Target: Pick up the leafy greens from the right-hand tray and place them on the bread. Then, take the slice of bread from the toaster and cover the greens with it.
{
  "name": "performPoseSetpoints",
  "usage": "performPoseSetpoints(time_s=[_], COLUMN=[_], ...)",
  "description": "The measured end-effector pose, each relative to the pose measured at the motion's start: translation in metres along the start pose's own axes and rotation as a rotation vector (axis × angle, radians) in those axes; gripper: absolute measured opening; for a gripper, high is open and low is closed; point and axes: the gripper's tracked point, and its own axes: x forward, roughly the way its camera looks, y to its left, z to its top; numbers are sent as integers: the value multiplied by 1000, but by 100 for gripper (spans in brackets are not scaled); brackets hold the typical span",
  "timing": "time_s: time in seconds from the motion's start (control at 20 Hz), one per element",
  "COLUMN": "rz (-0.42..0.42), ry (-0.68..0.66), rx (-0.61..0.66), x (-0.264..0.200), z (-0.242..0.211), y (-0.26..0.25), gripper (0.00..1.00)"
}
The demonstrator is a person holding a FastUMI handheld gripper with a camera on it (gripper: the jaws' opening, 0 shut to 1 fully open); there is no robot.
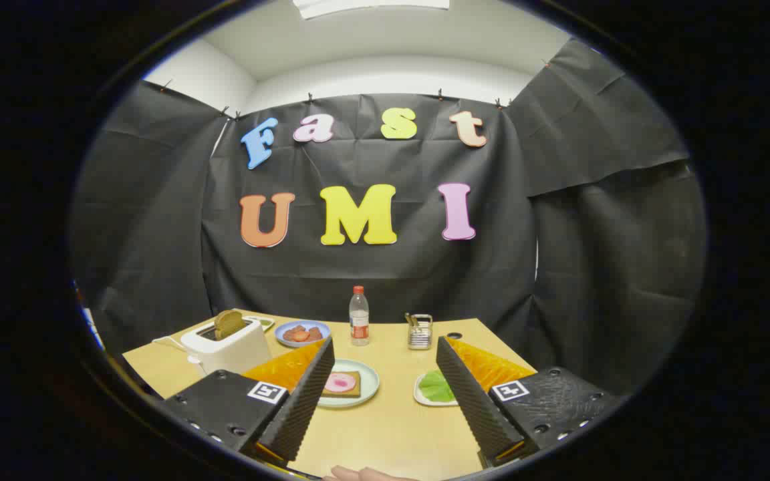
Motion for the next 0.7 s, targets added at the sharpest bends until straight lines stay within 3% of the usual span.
performPoseSetpoints(time_s=[0.3, 0.7], rz=[-28, -4], ry=[-12, -26], rx=[-1, -17], x=[3, 3], z=[8, 3], y=[-13, -9], gripper=[96, 95])
